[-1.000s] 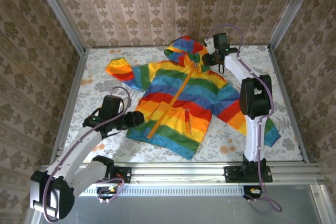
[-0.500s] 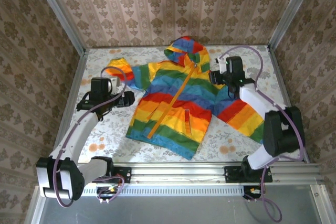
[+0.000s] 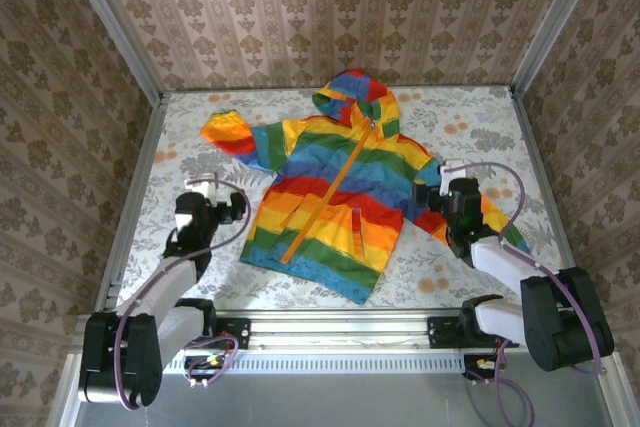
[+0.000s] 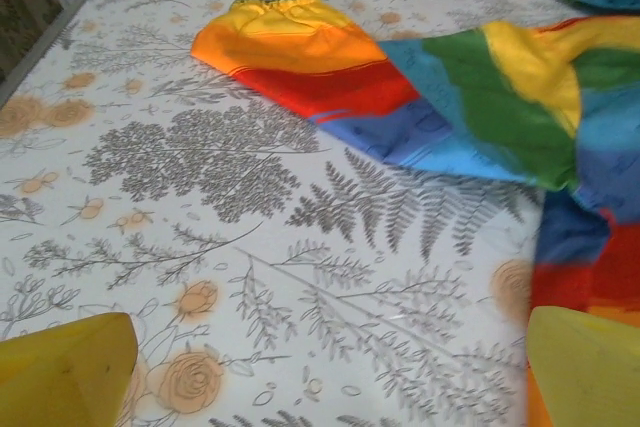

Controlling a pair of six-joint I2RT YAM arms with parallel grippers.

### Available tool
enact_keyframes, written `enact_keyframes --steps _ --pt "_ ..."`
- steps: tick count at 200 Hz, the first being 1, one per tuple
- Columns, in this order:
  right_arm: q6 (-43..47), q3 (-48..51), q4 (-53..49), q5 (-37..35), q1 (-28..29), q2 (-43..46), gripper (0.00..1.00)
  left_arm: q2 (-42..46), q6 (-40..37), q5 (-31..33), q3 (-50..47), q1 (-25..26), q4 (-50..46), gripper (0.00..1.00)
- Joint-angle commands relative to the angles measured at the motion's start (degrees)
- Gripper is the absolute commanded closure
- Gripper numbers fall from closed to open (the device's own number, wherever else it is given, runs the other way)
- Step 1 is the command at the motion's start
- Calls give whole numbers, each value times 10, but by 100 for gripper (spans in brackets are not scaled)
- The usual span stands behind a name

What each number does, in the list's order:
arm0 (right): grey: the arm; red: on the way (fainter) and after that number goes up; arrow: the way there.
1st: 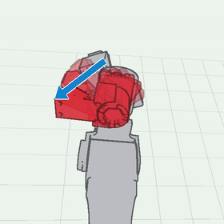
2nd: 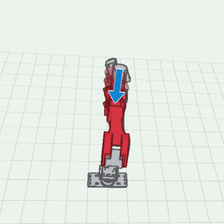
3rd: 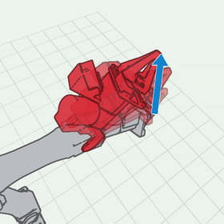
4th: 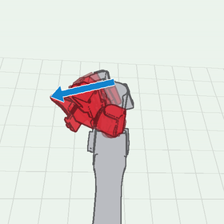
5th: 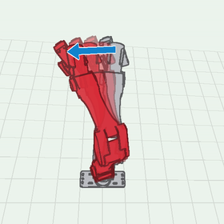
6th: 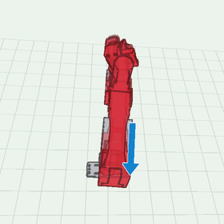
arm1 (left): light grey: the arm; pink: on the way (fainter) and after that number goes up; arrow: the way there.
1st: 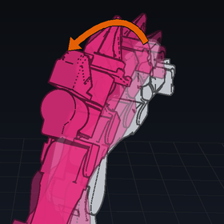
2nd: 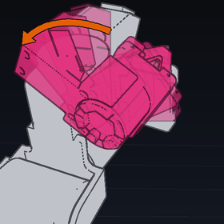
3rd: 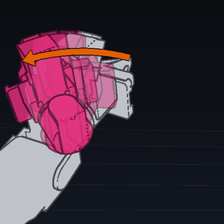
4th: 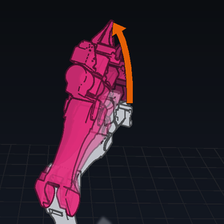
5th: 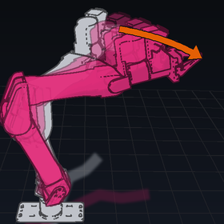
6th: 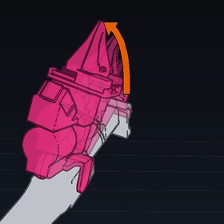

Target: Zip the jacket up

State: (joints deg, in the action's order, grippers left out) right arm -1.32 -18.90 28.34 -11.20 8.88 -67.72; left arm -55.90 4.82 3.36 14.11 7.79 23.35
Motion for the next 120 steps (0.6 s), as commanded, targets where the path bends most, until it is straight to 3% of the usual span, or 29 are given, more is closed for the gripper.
enact_keyframes --steps 1,28,74,94,120 --pt "4 16 121 -24 0 -16 0 14 -73 28 -10 1 151 0" --pt "16 23 174 -13 0 -44 0 -30 -106 54 -50 0 248 0" --pt "57 36 282 -4 -4 -107 0 -192 -112 33 -50 -14 402 0" --pt "59 34 331 -14 -4 -162 0 -244 -116 34 -21 -19 403 0" --pt "38 21 310 -10 -21 -171 0 -312 -107 23 12 -35 408 0"
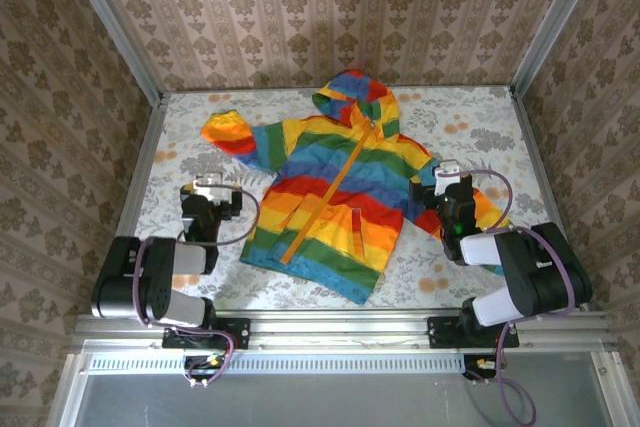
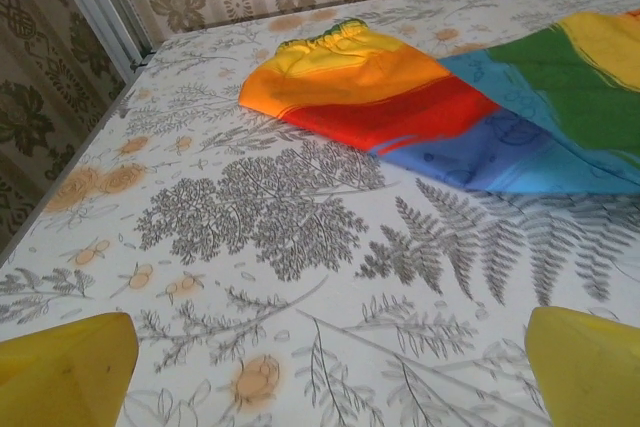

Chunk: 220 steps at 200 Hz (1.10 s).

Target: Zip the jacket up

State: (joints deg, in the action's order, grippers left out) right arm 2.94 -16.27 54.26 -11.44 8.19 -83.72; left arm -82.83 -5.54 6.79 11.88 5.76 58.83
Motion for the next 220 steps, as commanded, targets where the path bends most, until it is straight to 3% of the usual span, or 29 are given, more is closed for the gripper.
enact_keyframes --steps 1,17,51,84,220 --pt "-6 -6 50 -7 -15 -11 0 -45 -3 -11 35 -15 54 0" --pt "-16 -18 31 10 -27 -17 0 -70 -1 -11 49 -20 61 0" --pt "-30 -48 -8 20 -41 -40 0 -61 14 -35 107 -36 -69 0" --pt "-51 -70 -52 55 -68 -40 0 -61 22 -52 108 -48 -70 0" --pt "-49 -69 -50 56 -67 -41 0 -61 19 -52 108 -46 -71 0"
